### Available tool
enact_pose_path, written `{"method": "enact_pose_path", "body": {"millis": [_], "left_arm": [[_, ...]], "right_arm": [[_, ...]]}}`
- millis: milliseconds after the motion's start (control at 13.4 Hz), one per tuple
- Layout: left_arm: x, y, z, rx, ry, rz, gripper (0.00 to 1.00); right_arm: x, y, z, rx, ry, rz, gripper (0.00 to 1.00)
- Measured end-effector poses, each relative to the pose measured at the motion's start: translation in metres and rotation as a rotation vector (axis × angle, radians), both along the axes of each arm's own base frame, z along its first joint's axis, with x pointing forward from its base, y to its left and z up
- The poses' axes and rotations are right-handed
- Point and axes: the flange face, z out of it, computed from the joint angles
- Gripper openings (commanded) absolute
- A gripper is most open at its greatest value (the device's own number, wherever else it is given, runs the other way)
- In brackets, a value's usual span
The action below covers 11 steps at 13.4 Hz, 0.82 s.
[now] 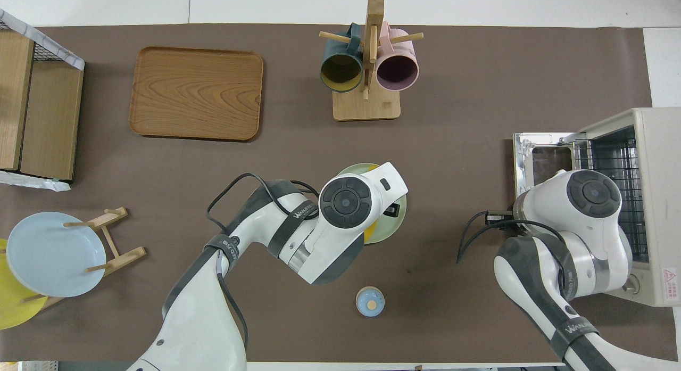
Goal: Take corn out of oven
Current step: 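Reach the left gripper to the corn while the right gripper withdraws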
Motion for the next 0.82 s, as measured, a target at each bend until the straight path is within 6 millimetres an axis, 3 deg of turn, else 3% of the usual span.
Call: {"method": "enact_pose_path", "body": {"millis": [224,522,596,745,820], "left_arm": [[-0.005,-0.005,-0.002,-0.001,-0.002,-0.01,1.0],[-0.01,-0.007,-0.01,-0.001,-0.002,-0.017,0.97],[-0.01,-0.007,-0.011,0.0,-0.002,-0.017,0.79],[-0.011,-0.006,-0.013,-0.002,-0.004,-0.016,0.13],[-0.01,-0.006,-0.013,-0.002,-0.005,-0.015,0.0]], "right_arm": [[0.0,-0.015,-0.001,-0.029,0.003,0.001,0.0],[-0.001,-0.01,-0.001,-0.06,0.006,0.048,0.0],[-0.001,-0.006,0.0,-0.086,0.014,0.079,0.0],[0.005,0.002,0.014,-0.14,0.052,0.102,0.0],[0.01,0.004,0.026,-0.158,0.08,0.1,0.0]]}}
